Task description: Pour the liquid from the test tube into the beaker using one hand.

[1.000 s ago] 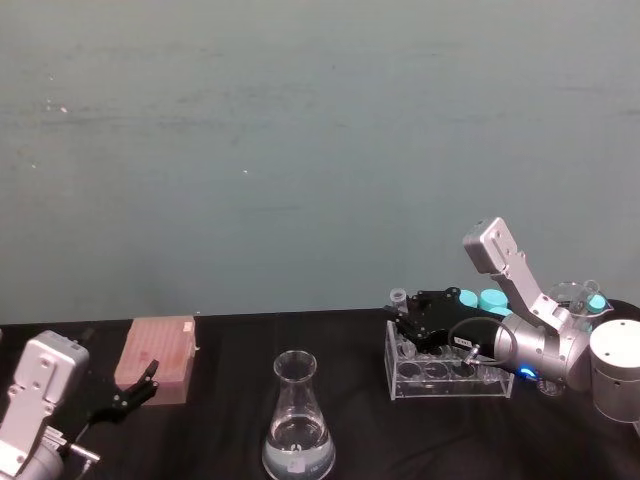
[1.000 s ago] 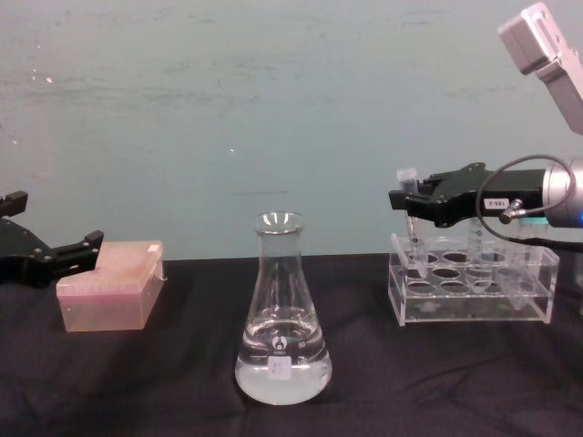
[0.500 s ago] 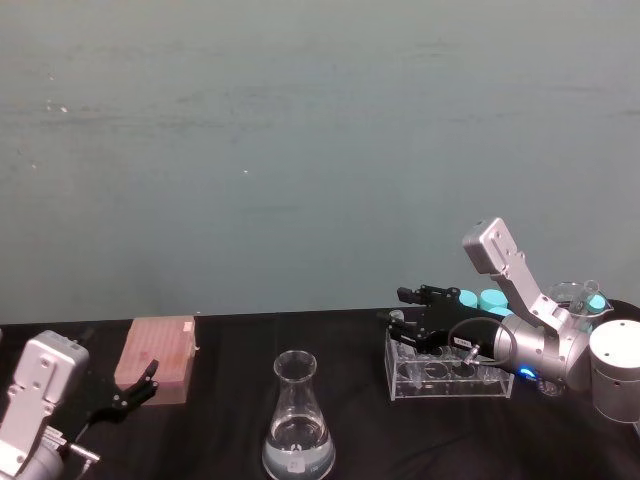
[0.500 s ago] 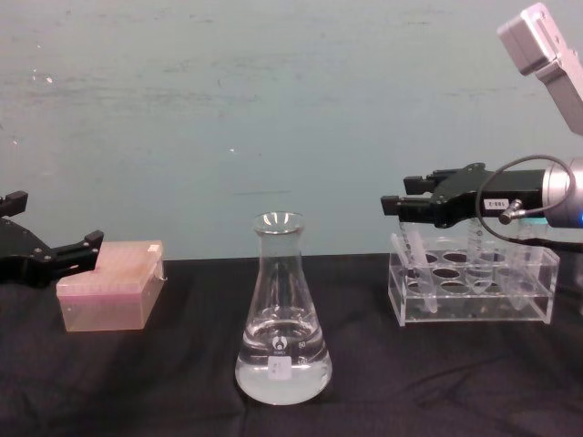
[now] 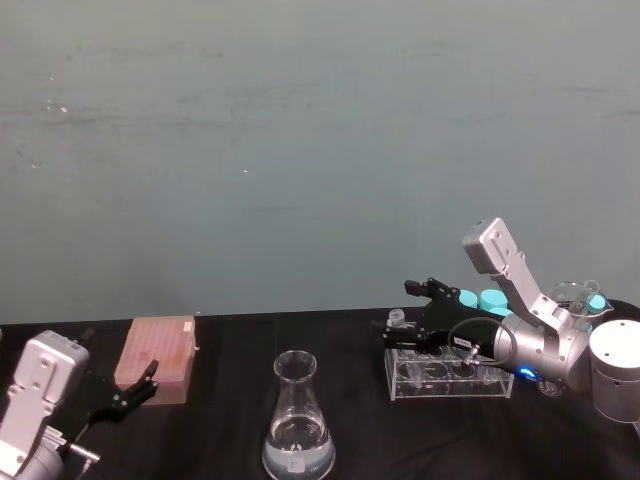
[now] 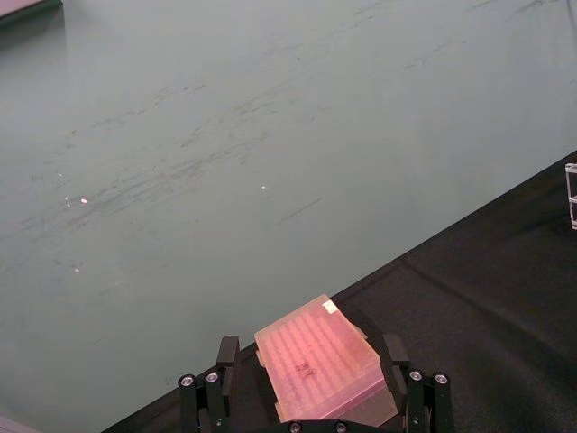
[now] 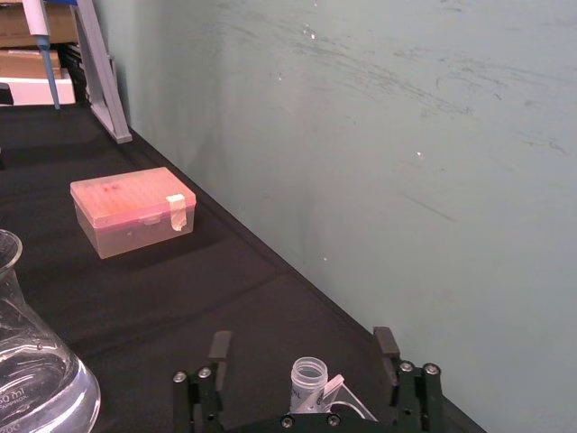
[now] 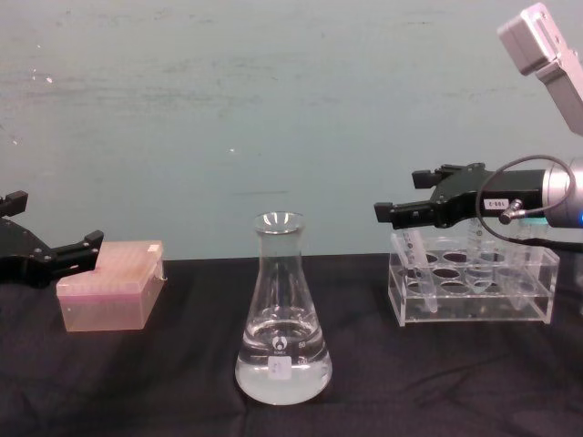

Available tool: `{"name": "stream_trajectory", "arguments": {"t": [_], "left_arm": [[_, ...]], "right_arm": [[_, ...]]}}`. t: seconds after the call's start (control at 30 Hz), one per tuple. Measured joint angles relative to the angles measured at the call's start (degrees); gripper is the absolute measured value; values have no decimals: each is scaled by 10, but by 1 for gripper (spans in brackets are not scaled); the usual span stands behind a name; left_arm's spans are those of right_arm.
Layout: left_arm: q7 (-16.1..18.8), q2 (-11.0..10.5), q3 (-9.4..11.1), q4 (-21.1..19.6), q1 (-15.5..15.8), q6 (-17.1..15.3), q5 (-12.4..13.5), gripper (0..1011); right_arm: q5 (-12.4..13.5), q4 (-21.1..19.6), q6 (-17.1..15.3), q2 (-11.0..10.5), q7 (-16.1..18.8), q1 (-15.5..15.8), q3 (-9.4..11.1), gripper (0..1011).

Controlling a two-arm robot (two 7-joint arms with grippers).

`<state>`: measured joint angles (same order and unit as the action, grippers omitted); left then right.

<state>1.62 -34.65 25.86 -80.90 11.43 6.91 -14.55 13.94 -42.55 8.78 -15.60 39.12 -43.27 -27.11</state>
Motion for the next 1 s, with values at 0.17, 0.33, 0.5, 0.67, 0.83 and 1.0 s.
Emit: {"name": "stream_trajectory", "arguments": {"t": [0.17,0.33,0.5,0.67,0.83,1.0], "left_arm": [[0,0,0,0,0,0,0,1000],[0,0,0,0,0,0,0,1000],[0,0,0,0,0,0,0,1000],[0,0,0,0,0,0,0,1000],[0,0,0,0,0,0,0,1000],[0,0,0,0,0,0,0,1000]], "right_arm": [[0,0,0,0,0,0,0,1003],[0,0,0,0,0,0,0,1003],[0,0,0,0,0,0,0,1003],[0,0,0,0,0,0,0,1003],[0,0,0,0,0,0,0,1003],[0,0,0,0,0,0,0,1003]]}}
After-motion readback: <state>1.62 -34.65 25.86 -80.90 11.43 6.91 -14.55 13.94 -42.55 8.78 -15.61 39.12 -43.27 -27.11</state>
